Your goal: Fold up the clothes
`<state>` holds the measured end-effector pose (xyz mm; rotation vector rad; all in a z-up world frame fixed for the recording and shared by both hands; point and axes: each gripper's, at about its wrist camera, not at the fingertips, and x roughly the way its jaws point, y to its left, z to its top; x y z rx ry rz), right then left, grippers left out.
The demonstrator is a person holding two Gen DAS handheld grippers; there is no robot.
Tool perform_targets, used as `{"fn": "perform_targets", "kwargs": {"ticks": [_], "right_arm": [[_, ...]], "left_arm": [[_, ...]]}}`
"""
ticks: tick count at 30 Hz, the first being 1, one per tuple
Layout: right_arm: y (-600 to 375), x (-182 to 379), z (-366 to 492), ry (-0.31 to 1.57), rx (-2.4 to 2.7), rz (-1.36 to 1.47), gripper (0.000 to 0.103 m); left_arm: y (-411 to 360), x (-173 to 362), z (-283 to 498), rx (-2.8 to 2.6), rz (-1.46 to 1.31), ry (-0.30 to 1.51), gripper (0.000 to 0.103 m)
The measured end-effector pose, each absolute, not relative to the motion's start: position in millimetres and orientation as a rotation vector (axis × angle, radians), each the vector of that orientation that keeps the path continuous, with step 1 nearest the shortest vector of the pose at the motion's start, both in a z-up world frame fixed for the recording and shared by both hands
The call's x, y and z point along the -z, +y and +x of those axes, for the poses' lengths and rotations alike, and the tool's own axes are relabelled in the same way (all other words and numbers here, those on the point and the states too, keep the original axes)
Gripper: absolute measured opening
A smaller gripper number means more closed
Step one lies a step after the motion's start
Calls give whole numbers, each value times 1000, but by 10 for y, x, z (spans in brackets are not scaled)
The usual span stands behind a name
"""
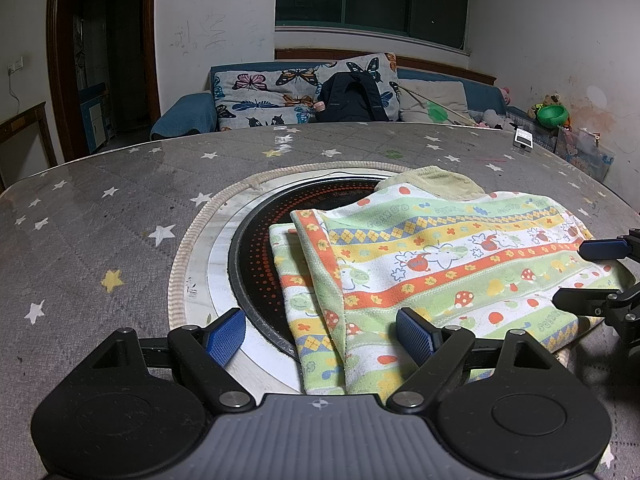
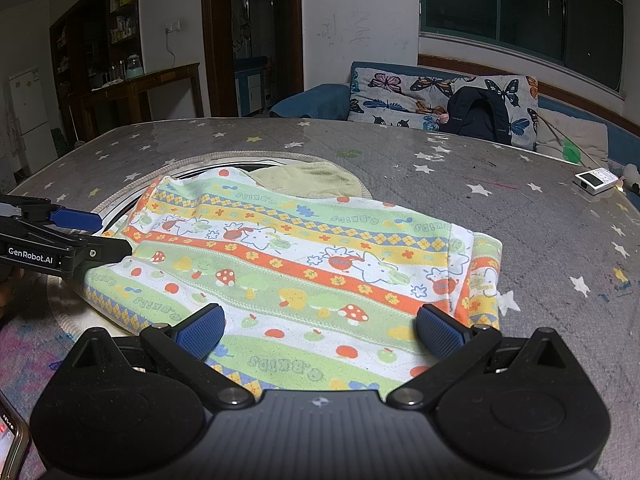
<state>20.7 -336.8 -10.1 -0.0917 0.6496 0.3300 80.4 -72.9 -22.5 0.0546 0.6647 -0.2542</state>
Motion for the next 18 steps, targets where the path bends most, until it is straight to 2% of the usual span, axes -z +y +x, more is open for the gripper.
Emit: {"fn": "perform_targets", "kwargs": {"ticks": [18], "right_arm": [[-3368, 101, 208, 649, -330, -91, 103]], "left_arm": [[-728, 196, 806, 233, 72, 656, 86]]}}
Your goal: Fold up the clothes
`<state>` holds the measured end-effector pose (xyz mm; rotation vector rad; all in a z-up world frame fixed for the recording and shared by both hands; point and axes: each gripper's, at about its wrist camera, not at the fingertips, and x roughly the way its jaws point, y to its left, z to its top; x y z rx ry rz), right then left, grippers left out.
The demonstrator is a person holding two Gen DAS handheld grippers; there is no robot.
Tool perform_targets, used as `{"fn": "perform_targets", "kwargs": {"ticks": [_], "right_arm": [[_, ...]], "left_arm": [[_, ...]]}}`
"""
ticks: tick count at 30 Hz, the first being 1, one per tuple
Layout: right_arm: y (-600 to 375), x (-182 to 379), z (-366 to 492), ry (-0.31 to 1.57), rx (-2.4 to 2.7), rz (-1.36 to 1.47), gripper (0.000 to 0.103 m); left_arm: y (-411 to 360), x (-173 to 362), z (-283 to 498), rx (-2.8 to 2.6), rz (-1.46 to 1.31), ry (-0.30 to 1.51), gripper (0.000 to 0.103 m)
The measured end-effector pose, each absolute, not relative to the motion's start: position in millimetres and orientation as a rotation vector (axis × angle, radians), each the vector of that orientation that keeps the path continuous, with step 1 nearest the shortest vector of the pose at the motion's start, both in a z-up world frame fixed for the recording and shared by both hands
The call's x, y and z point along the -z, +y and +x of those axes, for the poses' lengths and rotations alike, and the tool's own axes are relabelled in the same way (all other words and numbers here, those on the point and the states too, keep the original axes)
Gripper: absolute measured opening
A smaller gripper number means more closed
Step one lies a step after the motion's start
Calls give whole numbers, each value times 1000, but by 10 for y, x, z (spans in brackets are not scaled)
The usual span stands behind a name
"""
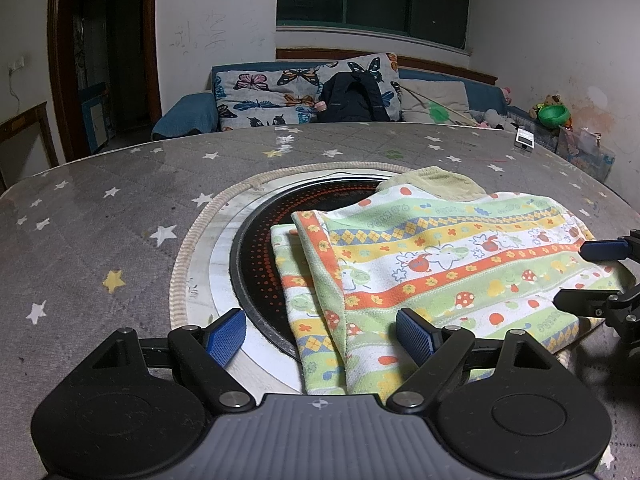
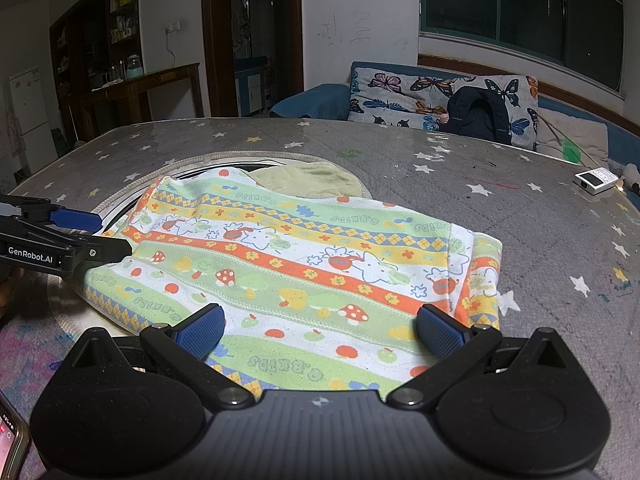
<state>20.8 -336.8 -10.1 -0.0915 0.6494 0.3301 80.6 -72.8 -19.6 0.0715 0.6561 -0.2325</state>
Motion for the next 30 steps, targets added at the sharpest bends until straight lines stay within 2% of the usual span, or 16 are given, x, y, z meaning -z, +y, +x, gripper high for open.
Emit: {"fn": "perform_targets", "kwargs": {"ticks": [7, 14, 15, 17, 22, 30], "right_arm": [[-3367, 106, 209, 650, -331, -90, 103], [-3361, 109, 210, 649, -330, -90, 103], [-3360, 109, 211, 649, -330, -90, 103], [-3361, 110, 212, 650, -330, -90, 103], [-3360, 109, 212, 650, -330, -89, 103], [-3358, 110, 213, 650, -330, -90, 103]], "left_arm": [[-752, 38, 840, 223, 87, 624, 86], [-1054, -120, 937, 394, 34, 630, 81], [-1107, -119, 957, 406, 33, 631, 80], [-1188, -94, 999, 426, 36, 638, 69], [-1279, 36, 1111, 429, 52, 670, 53], [-1031, 117, 1217, 360, 35, 679, 47]]}}
